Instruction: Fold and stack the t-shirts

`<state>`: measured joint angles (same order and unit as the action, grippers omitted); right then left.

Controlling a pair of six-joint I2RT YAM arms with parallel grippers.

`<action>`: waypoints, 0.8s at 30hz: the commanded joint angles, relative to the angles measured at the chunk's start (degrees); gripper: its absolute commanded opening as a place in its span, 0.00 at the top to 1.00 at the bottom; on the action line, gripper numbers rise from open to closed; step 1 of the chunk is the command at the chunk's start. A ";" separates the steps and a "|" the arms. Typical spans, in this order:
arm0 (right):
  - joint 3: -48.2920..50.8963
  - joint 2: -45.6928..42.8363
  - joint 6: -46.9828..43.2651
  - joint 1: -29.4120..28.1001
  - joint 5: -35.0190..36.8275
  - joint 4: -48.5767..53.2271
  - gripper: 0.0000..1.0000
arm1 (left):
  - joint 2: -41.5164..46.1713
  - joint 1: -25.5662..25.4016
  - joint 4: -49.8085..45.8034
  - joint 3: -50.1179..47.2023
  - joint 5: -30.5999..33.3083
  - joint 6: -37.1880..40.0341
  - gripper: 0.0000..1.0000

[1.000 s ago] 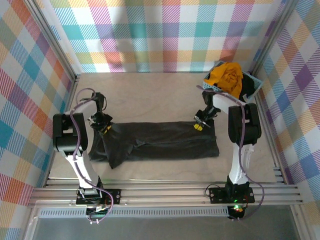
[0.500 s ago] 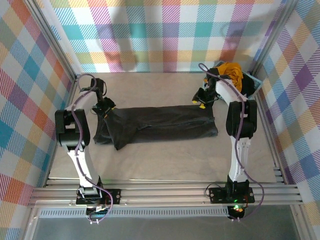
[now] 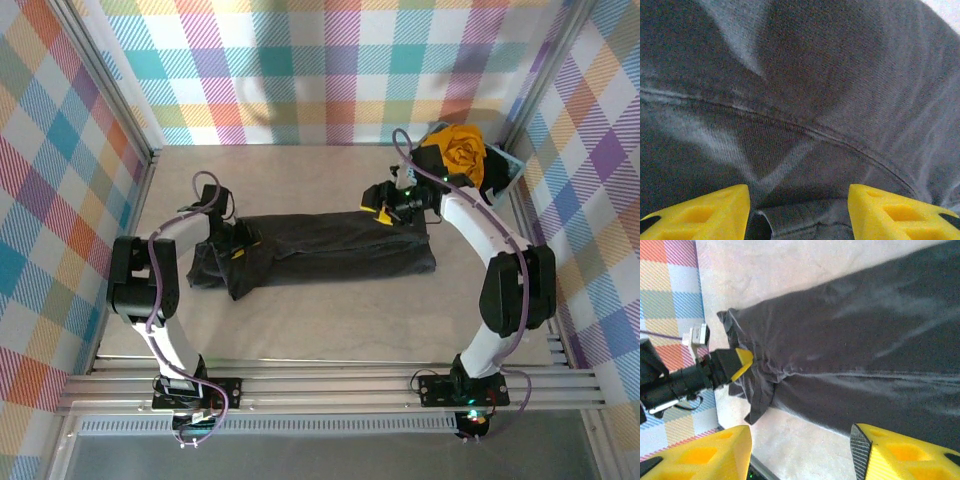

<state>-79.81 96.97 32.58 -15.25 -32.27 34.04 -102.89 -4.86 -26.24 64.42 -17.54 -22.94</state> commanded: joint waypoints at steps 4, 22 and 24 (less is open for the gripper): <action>4.54 -5.56 2.05 -0.31 -3.36 -2.59 0.44 | -1.53 -1.46 0.96 1.34 -2.94 5.19 0.48; 4.90 -4.17 2.94 -0.26 -2.49 -3.45 0.47 | 7.35 -9.48 -1.07 -5.11 0.11 -3.66 0.89; 5.08 -4.23 2.84 -0.31 -2.50 -3.22 0.47 | 7.57 -10.36 -1.85 -5.27 0.49 -4.45 0.94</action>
<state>-75.50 92.62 35.35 -15.27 -33.71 31.90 -97.21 -13.61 -25.54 60.12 -18.33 -25.26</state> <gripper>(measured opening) 0.532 0.080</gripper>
